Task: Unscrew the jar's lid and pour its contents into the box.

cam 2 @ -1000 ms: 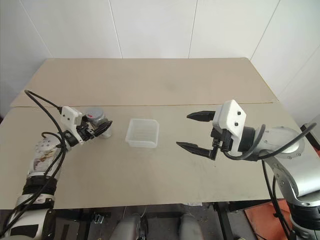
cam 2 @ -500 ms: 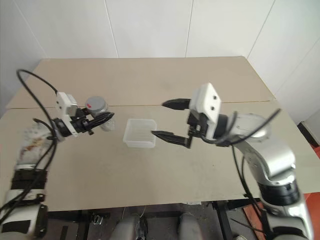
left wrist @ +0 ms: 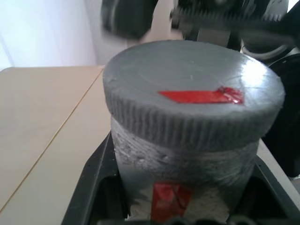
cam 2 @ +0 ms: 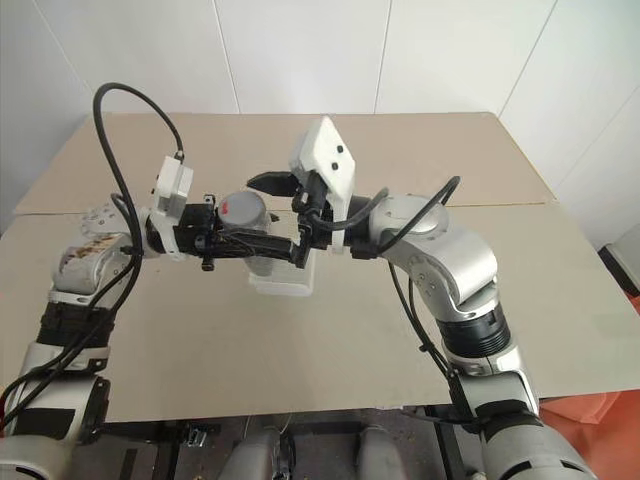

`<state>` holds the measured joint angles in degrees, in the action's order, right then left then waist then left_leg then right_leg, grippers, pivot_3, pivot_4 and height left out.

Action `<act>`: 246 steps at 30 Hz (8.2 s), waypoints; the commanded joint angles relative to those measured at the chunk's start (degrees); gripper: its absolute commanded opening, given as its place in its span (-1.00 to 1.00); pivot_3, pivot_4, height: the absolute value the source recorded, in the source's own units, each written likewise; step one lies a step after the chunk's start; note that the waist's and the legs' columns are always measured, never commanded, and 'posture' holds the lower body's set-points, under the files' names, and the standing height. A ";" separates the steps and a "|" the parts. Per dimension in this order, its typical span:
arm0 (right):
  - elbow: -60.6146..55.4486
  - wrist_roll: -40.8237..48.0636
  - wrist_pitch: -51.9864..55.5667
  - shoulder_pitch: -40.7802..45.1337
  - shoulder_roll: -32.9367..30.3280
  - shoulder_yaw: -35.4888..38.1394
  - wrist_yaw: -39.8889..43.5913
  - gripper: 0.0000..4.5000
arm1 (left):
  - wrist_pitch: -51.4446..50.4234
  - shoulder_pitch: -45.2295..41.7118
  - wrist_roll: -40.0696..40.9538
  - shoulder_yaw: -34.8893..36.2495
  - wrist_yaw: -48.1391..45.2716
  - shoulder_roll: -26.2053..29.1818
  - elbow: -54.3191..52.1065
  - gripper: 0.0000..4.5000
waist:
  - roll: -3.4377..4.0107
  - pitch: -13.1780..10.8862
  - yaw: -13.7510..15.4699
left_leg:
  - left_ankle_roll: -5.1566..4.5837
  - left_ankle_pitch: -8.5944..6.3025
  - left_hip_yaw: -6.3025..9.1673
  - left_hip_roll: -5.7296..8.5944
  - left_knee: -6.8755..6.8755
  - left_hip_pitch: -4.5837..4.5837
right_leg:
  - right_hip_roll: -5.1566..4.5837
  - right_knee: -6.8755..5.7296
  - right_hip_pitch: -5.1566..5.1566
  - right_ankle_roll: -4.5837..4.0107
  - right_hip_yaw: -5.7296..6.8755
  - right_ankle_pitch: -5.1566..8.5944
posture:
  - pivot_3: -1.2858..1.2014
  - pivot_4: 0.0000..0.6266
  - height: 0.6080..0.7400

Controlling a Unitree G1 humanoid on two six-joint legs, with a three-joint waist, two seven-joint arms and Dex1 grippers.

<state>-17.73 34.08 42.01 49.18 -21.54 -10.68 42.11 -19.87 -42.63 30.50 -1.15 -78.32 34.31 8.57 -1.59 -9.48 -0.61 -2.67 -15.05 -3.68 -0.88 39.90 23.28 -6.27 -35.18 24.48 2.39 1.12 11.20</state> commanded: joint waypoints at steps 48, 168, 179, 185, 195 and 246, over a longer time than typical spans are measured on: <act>-0.89 -0.76 -5.48 -2.73 -3.63 2.33 6.39 0.99 | 6.28 -0.88 -2.36 0.14 -0.52 0.48 5.15 -0.13 | 0.05 -0.03 -0.18 | 0.09 0.05 -0.04 -0.05 0.03 0.09 | 0.05 -0.20 0.27 0.00 -0.14 -0.01 | 0.03 -0.52 1.00; 1.11 -11.12 3.43 4.38 4.47 -1.21 -6.92 0.99 | 1.63 1.17 -0.60 3.64 -3.71 3.74 0.99 -0.13 | 0.05 -0.03 -0.34 | 0.09 0.07 -0.03 -0.01 0.19 0.45 | 0.06 -0.52 0.68 0.01 -0.22 0.00 | 0.03 -0.52 1.00; -1.13 -9.12 3.29 2.54 -0.34 0.44 -5.94 0.99 | 1.26 1.75 0.02 3.63 -3.78 4.47 0.30 -0.13 | 0.05 -0.03 -0.30 | 0.08 0.06 -0.03 -0.01 0.19 0.45 | 0.07 -0.51 0.68 0.01 -0.22 0.00 | 0.03 -0.52 1.00; -1.08 -8.12 3.33 2.46 -1.07 1.56 -5.95 0.99 | 1.18 1.71 0.10 3.64 -3.80 4.57 0.20 -0.13 | 0.05 -0.03 -0.28 | 0.08 0.06 -0.03 -0.01 0.19 0.45 | 0.06 -0.51 0.68 0.01 -0.23 0.00 | 0.03 -0.52 1.00; -0.08 -7.58 3.44 2.20 -2.29 3.20 -4.92 0.99 | 0.56 1.89 0.15 3.86 -4.04 4.78 -0.48 -0.13 | 0.05 -0.03 -0.23 | 0.08 0.06 -0.04 -0.01 0.18 0.46 | 0.06 -0.51 0.68 0.01 -0.23 0.00 | 0.03 -0.52 1.00; 0.49 6.46 10.82 8.01 6.53 10.69 -7.05 0.22 | 1.20 4.07 -0.82 2.67 -4.15 4.34 -1.60 -0.13 | 0.05 -0.03 -0.22 | 0.08 0.06 -0.02 -0.03 0.17 0.44 | 0.07 -0.53 0.68 0.01 -0.21 0.00 | 0.03 -0.52 1.00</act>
<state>-15.16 39.05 52.54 56.73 -14.46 -1.77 35.69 -19.39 -37.96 29.32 0.95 -82.24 38.28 7.72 -1.54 -9.51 -0.83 -2.59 -14.99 -3.69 -0.90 40.07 23.72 -6.21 -35.71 25.15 2.40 0.91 11.20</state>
